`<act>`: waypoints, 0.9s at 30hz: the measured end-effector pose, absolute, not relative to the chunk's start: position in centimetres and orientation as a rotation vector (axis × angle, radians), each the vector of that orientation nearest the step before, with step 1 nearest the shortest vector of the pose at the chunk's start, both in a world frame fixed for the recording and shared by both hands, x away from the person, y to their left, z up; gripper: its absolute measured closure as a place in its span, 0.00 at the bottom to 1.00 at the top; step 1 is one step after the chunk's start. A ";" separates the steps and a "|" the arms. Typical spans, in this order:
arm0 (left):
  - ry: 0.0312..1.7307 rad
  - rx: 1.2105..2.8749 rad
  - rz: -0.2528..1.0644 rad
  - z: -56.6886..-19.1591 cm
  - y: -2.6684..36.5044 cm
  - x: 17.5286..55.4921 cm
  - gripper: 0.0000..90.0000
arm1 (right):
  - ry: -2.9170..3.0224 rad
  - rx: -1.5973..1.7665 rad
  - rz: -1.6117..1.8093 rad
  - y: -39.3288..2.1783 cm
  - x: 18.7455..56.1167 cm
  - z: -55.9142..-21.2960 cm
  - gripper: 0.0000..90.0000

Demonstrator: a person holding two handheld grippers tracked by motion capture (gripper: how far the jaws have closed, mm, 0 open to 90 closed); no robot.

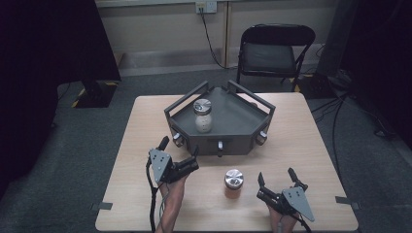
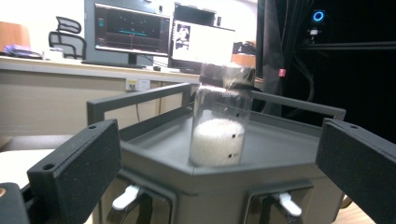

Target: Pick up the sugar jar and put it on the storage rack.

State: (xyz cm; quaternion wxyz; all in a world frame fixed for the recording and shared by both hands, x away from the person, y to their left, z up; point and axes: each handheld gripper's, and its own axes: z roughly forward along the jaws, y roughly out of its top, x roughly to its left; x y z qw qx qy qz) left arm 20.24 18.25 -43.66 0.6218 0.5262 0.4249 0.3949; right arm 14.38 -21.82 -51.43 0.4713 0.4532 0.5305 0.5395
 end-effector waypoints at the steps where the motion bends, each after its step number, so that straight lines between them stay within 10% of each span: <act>1: 0.978 1.210 0.908 -43.9 18.1 20.1 0.00 | 1.299 1.110 1.321 -21.8 14.4 -51.4 0.01; 27: 1.017 1.270 1.006 -49.5 17.2 18.1 0.00 | 1.299 1.109 1.321 -21.8 14.4 -51.4 0.01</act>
